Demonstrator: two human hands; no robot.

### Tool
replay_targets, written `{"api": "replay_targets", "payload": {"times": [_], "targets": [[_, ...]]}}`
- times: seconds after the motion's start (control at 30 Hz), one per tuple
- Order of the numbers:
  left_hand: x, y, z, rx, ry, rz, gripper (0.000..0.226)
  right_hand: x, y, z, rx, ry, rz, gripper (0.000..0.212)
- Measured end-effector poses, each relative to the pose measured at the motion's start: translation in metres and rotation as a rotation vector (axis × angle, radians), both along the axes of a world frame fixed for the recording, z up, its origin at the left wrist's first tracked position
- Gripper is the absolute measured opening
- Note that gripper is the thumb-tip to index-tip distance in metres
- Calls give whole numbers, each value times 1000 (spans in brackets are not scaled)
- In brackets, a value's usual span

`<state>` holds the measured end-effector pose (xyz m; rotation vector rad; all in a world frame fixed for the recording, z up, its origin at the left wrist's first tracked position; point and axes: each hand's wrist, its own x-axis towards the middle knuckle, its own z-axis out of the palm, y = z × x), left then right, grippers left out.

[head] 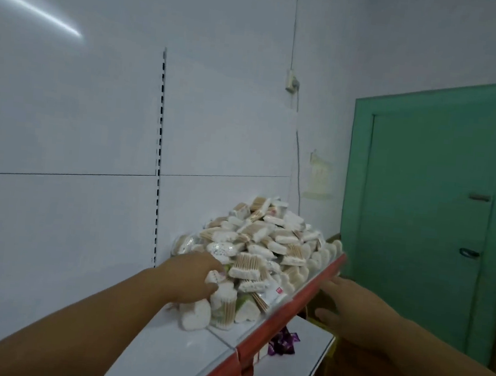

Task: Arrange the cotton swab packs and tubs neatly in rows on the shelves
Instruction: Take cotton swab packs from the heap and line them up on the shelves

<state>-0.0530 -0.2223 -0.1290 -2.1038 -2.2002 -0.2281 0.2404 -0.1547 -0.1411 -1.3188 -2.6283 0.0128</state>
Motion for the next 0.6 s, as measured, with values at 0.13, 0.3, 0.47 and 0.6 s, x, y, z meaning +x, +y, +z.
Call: {"api": "replay_targets", "payload": {"times": [0.13,0.3,0.47,0.6], "targets": [[-9,28,4,188,-26,202,38,-47,75,1,-2,96,170,52],[-30,23,-5,233,-54,331,37,-142,110,20,32,270,460,62],[-63,34,-4,252,-139,361,37,-211,138,25,-29,107,601,103],[-77,52,-6,268,-210,288,35,-225,158,13,46,-64,606,116]]}}
